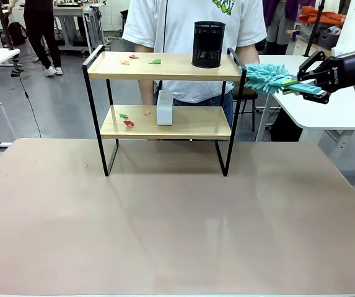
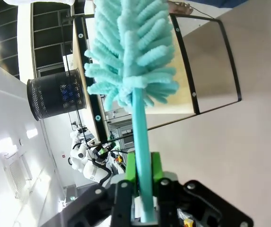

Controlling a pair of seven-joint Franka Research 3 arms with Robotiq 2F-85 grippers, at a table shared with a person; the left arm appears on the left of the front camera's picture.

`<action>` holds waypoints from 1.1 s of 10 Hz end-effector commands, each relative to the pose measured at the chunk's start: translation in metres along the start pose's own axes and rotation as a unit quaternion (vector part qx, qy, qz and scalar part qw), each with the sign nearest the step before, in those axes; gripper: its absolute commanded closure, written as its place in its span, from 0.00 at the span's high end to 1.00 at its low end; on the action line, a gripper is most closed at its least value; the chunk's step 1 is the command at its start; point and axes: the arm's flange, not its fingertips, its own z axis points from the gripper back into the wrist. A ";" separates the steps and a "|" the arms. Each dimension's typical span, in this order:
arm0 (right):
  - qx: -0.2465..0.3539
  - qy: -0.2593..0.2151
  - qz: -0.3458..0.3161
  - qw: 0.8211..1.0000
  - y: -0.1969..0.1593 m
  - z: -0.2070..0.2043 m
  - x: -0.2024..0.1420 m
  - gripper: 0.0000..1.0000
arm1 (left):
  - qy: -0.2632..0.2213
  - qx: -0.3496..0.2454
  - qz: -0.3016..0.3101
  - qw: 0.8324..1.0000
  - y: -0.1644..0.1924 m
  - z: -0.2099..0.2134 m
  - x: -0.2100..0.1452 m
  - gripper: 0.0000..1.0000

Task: Clean the shelf.
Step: Pick up the Duster from the human.

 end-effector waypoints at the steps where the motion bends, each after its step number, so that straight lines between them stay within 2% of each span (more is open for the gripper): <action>1: 0.009 -0.010 -0.001 1.000 0.001 -0.006 0.004 0.00 | -0.009 -0.012 -0.013 1.000 0.000 -0.001 -0.001 1.00; 6: -0.009 -0.001 0.014 1.000 0.002 -0.010 0.002 0.00 | -0.009 -0.012 -0.013 1.000 0.000 -0.001 -0.001 1.00; 8: -0.048 -0.030 0.067 0.996 0.004 0.004 -0.009 0.00 | -0.009 -0.012 -0.013 1.000 0.000 -0.001 -0.001 1.00; 10: -0.076 -0.046 0.158 0.984 0.010 0.051 -0.034 0.00 | -0.009 -0.012 -0.013 1.000 0.000 -0.001 -0.001 1.00; 11: -0.091 -0.051 0.208 0.973 0.014 0.082 -0.059 0.00 | -0.009 -0.012 -0.013 1.000 0.000 -0.001 -0.001 1.00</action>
